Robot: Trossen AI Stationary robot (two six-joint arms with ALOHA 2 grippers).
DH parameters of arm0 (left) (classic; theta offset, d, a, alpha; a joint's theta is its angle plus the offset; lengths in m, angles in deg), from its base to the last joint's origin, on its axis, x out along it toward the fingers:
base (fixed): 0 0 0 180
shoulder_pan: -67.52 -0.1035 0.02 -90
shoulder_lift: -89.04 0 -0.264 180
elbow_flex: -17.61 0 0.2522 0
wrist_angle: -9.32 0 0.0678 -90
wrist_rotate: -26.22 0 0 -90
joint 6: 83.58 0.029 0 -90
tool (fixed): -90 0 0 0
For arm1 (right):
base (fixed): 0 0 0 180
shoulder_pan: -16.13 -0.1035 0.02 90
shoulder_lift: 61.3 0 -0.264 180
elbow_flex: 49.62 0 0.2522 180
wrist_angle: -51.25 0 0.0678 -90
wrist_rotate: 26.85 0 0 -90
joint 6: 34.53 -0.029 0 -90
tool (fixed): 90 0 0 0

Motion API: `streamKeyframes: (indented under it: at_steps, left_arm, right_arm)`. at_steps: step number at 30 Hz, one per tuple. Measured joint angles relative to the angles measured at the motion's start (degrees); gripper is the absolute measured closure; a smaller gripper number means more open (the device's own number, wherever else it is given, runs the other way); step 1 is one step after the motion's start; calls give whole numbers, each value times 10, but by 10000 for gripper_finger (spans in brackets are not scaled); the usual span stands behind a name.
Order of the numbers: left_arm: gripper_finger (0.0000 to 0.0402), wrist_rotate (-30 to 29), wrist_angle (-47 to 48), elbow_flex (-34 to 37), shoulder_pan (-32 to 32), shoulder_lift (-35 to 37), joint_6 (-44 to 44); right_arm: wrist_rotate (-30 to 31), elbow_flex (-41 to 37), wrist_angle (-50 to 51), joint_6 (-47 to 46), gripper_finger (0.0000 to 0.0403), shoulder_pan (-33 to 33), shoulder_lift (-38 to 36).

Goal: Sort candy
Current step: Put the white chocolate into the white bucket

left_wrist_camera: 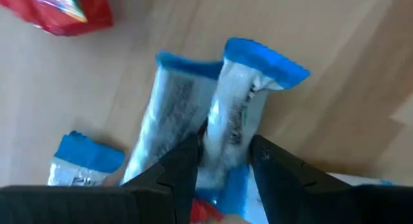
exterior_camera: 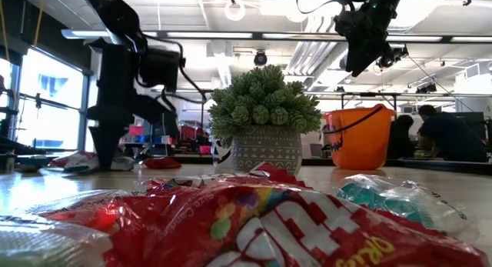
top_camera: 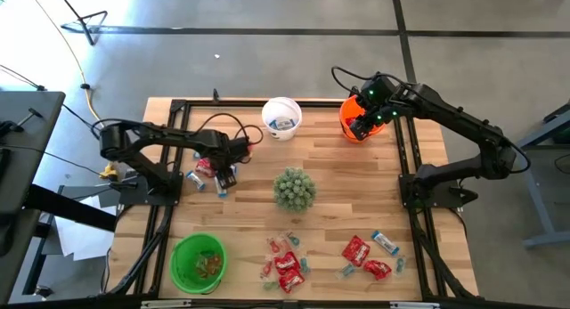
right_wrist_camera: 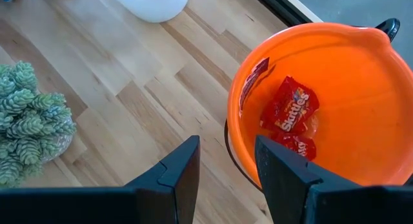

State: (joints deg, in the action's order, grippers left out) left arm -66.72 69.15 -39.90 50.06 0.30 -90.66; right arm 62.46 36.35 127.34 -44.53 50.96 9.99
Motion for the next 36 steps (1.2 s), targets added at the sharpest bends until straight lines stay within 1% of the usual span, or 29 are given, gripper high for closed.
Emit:
streamKeyframes:
  at_steps: [5, 9, 11, 14, 19, 20, 25, 29, 32, 36]
  left_arm:
    - [271, -6, -6, -3, 0, -40, 5]
    - [273, -3, -3, -6, 3, -46, -2]
    - [282, -2, 3, -12, 4, -44, -14]
    - [314, 1, 13, -21, 6, -36, -26]
    - [382, 10, 17, -28, 10, -19, -54]
    - [389, 10, 20, -30, 11, -16, -62]
    - [386, 10, 60, -50, 15, -11, -88]
    - [384, 10, 101, -87, 23, -4, -90]
    - [384, 9, 112, -131, 29, -3, -81]
    - [383, 6, 115, -212, 30, 0, -64]
  right_arm:
    - [0, 0, 0, 0, 258, 0, 0]
    - [0, 0, -1, 0, 258, 0, 0]
    - [0, 0, -1, 0, 258, 0, 0]
    - [0, 0, -5, 0, 258, 0, 0]
    - [2, 0, -9, 3, 258, 0, 0]
    - [5, 0, -9, 6, 258, 0, 0]
    - [6, 0, -9, 15, 258, 0, 0]
    - [6, 0, -9, 15, 258, 0, 0]
    - [6, 0, -9, 15, 258, 0, 0]
    - [7, 0, -9, 17, 258, 0, 0]
